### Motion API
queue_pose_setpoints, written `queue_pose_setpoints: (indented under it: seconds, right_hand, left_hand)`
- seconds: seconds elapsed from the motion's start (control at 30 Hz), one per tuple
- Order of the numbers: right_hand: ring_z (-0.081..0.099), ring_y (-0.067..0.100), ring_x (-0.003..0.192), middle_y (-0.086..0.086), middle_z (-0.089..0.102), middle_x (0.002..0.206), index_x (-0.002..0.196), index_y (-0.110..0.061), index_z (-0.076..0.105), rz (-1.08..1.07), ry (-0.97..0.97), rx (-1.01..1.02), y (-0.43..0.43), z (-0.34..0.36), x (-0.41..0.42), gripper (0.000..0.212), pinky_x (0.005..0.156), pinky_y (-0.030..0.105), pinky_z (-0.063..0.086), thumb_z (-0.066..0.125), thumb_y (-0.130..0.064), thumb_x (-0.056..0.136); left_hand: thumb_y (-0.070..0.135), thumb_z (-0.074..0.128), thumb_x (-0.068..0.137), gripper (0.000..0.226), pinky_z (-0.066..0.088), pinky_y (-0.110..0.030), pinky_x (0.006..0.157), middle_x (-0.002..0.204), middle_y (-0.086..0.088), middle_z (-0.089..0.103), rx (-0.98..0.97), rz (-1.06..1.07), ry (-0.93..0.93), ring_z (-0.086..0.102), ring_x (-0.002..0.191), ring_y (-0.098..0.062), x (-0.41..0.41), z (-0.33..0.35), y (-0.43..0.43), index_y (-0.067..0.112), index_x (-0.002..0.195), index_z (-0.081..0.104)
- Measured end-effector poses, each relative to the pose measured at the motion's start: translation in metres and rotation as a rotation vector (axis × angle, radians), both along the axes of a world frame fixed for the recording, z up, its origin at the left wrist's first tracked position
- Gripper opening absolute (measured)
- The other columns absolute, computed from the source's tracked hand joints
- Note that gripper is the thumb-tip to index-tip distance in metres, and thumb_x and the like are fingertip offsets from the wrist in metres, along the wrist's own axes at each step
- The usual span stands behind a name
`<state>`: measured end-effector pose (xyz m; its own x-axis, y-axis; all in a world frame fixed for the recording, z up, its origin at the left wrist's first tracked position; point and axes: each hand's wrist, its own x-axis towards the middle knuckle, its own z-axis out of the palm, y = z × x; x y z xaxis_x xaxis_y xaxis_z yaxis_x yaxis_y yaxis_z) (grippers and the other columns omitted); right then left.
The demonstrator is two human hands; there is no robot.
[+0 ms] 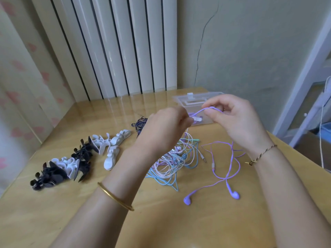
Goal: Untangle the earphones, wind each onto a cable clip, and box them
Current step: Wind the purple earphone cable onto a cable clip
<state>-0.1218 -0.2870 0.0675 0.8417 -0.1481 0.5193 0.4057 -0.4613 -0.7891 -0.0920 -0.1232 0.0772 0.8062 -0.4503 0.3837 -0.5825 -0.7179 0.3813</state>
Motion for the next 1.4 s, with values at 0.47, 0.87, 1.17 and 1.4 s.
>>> queue_pose_setpoints:
  seconds: [0.47, 0.87, 1.17, 1.4]
  right_hand:
    - [0.037, 0.002, 0.05, -0.012, 0.044, 0.052, 0.082, -0.017, 0.071, 0.328, 0.186, -0.181, 0.011, -0.016, -0.012, 0.024, 0.051, 0.016, 0.03, 0.052, -0.018, 0.096]
    - [0.05, -0.006, 0.061, -0.02, 0.056, 0.061, 0.076, -0.028, 0.059, 0.09, 0.029, -0.192, 0.0, -0.023, 0.008, 0.028, 0.06, 0.011, 0.033, 0.046, -0.019, 0.099]
    - [0.048, -0.006, 0.065, -0.011, 0.056, 0.069, 0.082, -0.017, 0.064, 0.082, 0.045, -0.341, 0.005, -0.006, -0.005, 0.019, 0.062, 0.011, 0.035, 0.05, -0.016, 0.096]
    - [0.05, -0.004, 0.065, -0.017, 0.058, 0.066, 0.078, -0.021, 0.061, -0.017, -0.013, -0.189, -0.003, -0.017, 0.011, 0.023, 0.063, 0.014, 0.035, 0.047, -0.025, 0.096]
  left_hand:
    - [0.01, 0.057, 0.093, 0.014, 0.052, -0.02, 0.071, 0.084, 0.001, 0.074, -0.983, -0.033, 0.364, 0.07, 0.079, -0.009, 0.0, -0.004, -0.009, 0.01, 0.095, 0.071]
    - [0.022, 0.041, 0.1, 0.027, 0.035, -0.025, 0.071, 0.064, 0.01, 0.066, -1.037, -0.302, 0.989, 0.063, 0.061, -0.001, -0.006, 0.02, -0.003, 0.02, 0.085, 0.064]
    - [0.038, 0.048, 0.083, 0.031, 0.051, -0.041, 0.085, 0.076, 0.001, 0.072, -0.353, 0.029, 0.032, 0.068, 0.085, -0.025, 0.006, -0.008, -0.005, 0.017, 0.08, 0.07]
    - [0.019, 0.038, 0.102, 0.034, 0.043, -0.022, 0.071, 0.06, 0.004, 0.06, -0.859, -0.298, 0.83, 0.057, 0.058, -0.007, -0.01, 0.016, -0.005, 0.013, 0.078, 0.062]
